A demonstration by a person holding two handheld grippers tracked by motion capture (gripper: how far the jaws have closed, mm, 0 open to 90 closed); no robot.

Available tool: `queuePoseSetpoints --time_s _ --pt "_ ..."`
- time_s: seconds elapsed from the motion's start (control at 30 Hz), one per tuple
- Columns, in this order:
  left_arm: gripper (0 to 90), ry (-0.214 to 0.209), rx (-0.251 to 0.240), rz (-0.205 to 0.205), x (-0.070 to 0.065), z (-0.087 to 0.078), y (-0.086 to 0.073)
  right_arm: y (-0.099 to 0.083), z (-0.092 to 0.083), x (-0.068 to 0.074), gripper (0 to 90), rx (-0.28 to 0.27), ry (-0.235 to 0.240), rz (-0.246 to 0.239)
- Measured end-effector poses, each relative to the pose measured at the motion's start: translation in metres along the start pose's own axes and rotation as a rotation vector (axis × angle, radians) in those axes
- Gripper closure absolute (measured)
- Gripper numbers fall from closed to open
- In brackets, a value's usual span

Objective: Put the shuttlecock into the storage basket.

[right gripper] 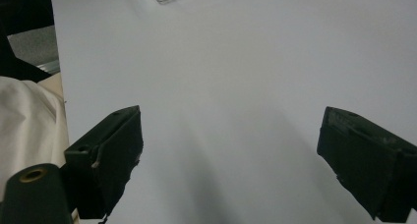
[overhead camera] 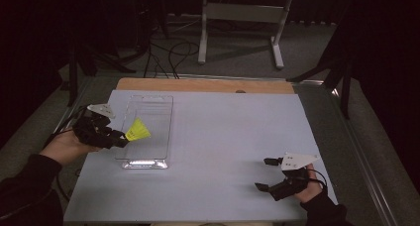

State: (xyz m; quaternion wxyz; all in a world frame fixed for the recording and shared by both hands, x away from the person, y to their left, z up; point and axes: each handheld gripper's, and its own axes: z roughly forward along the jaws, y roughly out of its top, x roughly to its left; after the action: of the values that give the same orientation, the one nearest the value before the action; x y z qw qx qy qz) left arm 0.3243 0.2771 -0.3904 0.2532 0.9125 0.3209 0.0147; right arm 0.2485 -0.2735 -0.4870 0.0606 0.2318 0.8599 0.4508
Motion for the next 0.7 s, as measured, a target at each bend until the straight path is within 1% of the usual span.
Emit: queuePoseSetpoints --time_s 0.03,0.07,0.1,0.13,0.2,0.23,0.27,0.3,0.33,0.37,0.4,0.47,0.5,0.53,0.57,0.6,0.63,0.67,0.7 --pt "65.3 0.006 0.002 0.010 0.000 0.001 -0.001 0.000 0.001 0.000 10.1 0.000 0.002 0.002" --pt "65.3 0.025 0.000 0.002 -0.001 0.003 -0.002 0.000 0.001 0.000 10.1 0.002 0.001 0.000" --pt "65.3 0.007 0.002 -0.007 -0.001 0.005 -0.003 0.000 0.001 0.000 10.1 0.003 0.004 0.001" --pt "65.3 0.016 -0.002 -0.005 -0.002 0.006 -0.004 -0.001 0.002 0.001 10.1 0.004 0.009 0.003" --pt "65.3 0.019 -0.004 -0.005 -0.001 0.007 -0.005 -0.001 0.002 0.001 10.2 0.007 0.010 0.001" --pt "65.3 0.011 -0.010 -0.024 0.001 0.011 -0.010 -0.001 0.003 0.001 10.1 0.009 0.010 -0.001" --pt "65.3 0.008 -0.011 -0.035 0.002 0.013 -0.011 -0.001 0.004 0.001 10.1 0.012 0.015 0.000" --pt "65.3 0.022 -0.010 -0.037 0.003 0.015 -0.013 -0.001 0.005 0.001 10.1 0.012 0.016 0.002" --pt "65.3 0.011 -0.012 -0.049 0.004 0.017 -0.015 -0.001 0.005 0.001 10.1 0.012 0.019 0.003" --pt "65.3 0.020 -0.014 -0.048 0.004 0.019 -0.016 -0.002 0.005 0.001 10.1 0.014 0.019 0.000" --pt "65.3 0.020 -0.014 -0.048 0.004 0.019 -0.016 -0.002 0.005 0.001 10.1 0.014 0.019 0.000" --pt "65.3 0.029 -0.027 -0.066 0.007 0.025 -0.019 -0.002 0.006 0.001 10.2 0.018 0.027 0.004" --pt "65.3 0.024 -0.028 -0.076 0.008 0.027 -0.019 -0.003 0.007 0.001 10.1 0.021 0.027 0.004" --pt "65.3 0.036 -0.030 -0.075 0.008 0.029 -0.020 -0.003 0.007 0.001 10.1 0.022 0.031 0.008" --pt "65.3 0.029 -0.031 -0.086 0.009 0.031 -0.021 -0.003 0.008 0.001 10.2 0.023 0.033 0.008" --pt "65.2 0.031 -0.022 -0.081 0.009 0.032 -0.021 -0.004 0.008 0.001 10.1 0.024 0.033 0.008" --pt "65.2 0.037 -0.023 -0.085 0.009 0.034 -0.021 -0.004 0.008 0.001 10.1 0.025 0.033 0.008" --pt "65.2 0.031 -0.017 -0.087 0.009 0.035 -0.022 -0.004 0.008 0.001 10.2 0.025 0.034 0.010" --pt "65.2 0.050 -0.014 -0.078 0.009 0.037 -0.022 -0.004 0.008 0.000 10.1 0.025 0.035 0.010"
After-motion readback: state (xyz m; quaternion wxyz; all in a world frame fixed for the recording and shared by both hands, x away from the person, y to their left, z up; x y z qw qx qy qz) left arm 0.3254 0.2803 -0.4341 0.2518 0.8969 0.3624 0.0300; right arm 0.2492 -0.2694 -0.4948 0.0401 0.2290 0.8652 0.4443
